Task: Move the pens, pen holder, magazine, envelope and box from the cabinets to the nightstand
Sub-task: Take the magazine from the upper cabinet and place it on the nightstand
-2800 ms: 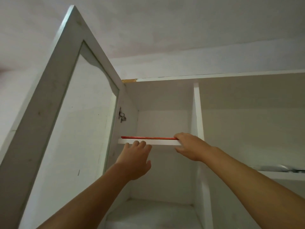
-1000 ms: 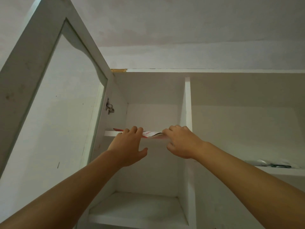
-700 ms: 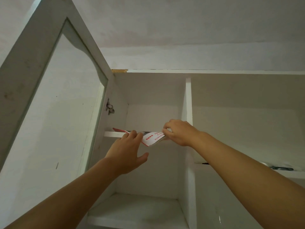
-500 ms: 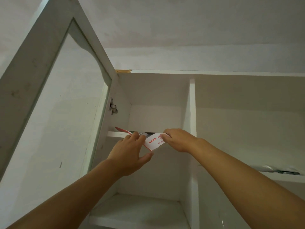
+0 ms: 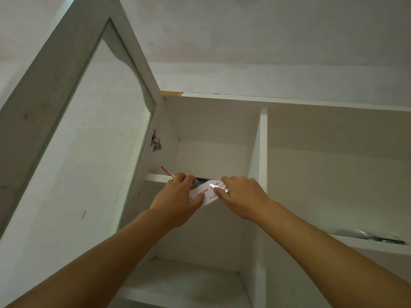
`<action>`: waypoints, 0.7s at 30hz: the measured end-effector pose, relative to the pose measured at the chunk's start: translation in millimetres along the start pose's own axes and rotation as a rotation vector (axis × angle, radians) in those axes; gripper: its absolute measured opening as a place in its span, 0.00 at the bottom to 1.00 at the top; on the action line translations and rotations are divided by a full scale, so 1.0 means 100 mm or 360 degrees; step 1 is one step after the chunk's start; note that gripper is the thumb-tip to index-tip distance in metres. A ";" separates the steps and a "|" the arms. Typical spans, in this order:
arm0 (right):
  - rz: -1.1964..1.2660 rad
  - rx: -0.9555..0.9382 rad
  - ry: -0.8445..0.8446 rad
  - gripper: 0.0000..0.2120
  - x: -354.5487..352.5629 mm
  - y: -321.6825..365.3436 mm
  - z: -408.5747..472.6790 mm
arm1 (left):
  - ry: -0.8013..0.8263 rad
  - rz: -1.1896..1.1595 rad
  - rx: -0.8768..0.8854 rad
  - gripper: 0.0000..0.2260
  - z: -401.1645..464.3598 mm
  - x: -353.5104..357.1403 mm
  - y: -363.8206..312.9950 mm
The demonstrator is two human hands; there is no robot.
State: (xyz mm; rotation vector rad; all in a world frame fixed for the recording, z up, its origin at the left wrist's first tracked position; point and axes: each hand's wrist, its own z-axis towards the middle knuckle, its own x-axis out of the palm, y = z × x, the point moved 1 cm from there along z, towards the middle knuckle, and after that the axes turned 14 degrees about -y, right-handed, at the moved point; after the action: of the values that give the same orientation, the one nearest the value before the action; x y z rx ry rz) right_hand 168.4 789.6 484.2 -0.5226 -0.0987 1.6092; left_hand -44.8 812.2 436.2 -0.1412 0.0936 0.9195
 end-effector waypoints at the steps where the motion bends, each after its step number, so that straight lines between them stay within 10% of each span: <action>1: -0.0022 -0.0033 0.0001 0.24 -0.03 0.00 0.00 | -0.0011 -0.0007 0.0019 0.24 -0.02 0.01 0.02; 11: 0.0304 0.0298 0.0582 0.26 -0.14 -0.22 0.36 | -0.0086 -0.0076 0.0040 0.24 -0.11 0.05 0.08; 21: 0.0035 0.0205 0.0286 0.27 -0.06 -0.10 0.01 | -0.0138 0.0172 -0.0106 0.25 -0.20 -0.07 0.10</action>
State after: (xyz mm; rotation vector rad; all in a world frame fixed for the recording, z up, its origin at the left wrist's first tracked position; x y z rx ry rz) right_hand 177.0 784.8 490.5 -0.5667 0.1449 1.5711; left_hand -57.7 809.3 417.0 -0.1592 -0.0097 1.0358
